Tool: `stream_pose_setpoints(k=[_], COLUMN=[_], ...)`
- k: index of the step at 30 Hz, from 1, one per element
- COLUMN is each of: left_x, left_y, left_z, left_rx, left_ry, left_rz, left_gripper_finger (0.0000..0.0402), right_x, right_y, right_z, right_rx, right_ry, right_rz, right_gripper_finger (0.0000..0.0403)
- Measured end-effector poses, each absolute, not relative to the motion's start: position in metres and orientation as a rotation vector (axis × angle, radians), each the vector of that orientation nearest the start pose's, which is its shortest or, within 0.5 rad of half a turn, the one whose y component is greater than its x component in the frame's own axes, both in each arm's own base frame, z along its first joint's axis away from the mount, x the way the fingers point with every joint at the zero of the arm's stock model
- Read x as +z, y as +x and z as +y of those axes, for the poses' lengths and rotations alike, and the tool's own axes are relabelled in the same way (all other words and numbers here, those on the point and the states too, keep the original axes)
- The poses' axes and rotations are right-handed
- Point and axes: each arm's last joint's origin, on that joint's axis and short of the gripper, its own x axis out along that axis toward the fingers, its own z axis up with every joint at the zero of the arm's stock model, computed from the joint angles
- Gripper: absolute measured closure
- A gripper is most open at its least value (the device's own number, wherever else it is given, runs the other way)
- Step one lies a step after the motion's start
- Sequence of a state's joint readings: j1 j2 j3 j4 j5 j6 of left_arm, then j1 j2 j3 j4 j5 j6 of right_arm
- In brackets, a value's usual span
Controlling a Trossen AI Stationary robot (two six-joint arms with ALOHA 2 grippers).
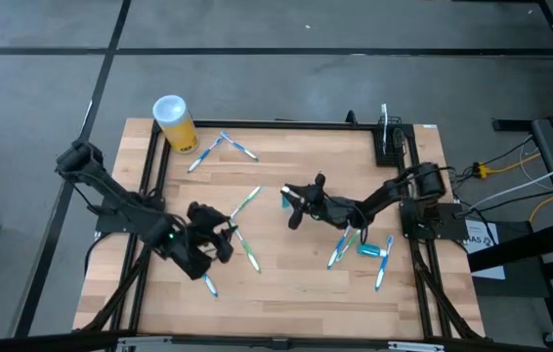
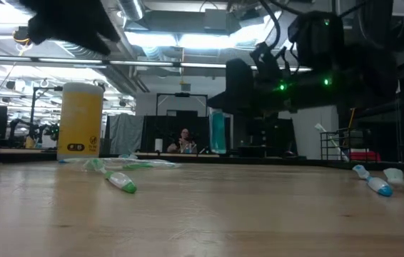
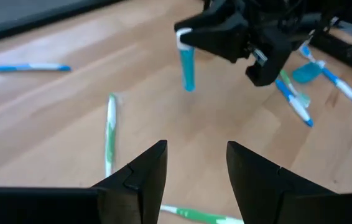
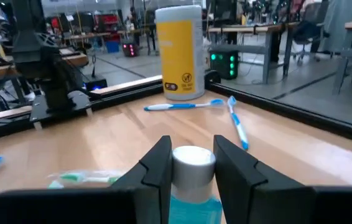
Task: Pick & Place toothbrushing station
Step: Put the blue mouthwash into the mesh organizer
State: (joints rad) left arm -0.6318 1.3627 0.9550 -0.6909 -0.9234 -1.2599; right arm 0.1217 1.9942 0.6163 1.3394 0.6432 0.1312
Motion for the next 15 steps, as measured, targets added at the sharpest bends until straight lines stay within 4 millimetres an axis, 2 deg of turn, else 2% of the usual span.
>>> stream_pose_setpoints(k=[4, 11, 15], left_x=[0.228, 0.208, 0.2], left_y=[0.222, 0.226, 0.226], left_z=[-0.141, -0.152, -0.156], left_rx=[0.68, 0.709, 0.716], left_ry=[-0.426, -0.43, -0.428], left_rz=[0.488, 0.508, 0.514], left_gripper_finger=[0.0242, 0.024, 0.0243], right_x=[0.099, 0.073, 0.071], right_y=[0.326, 0.334, 0.338], right_z=[0.027, 0.032, 0.033], right_rx=[-0.528, -0.517, -0.507], right_ry=[0.088, 0.017, -0.024], right_rz=[-0.046, -0.022, -0.015], right_gripper_finger=[0.0312, 0.0312, 0.0312])
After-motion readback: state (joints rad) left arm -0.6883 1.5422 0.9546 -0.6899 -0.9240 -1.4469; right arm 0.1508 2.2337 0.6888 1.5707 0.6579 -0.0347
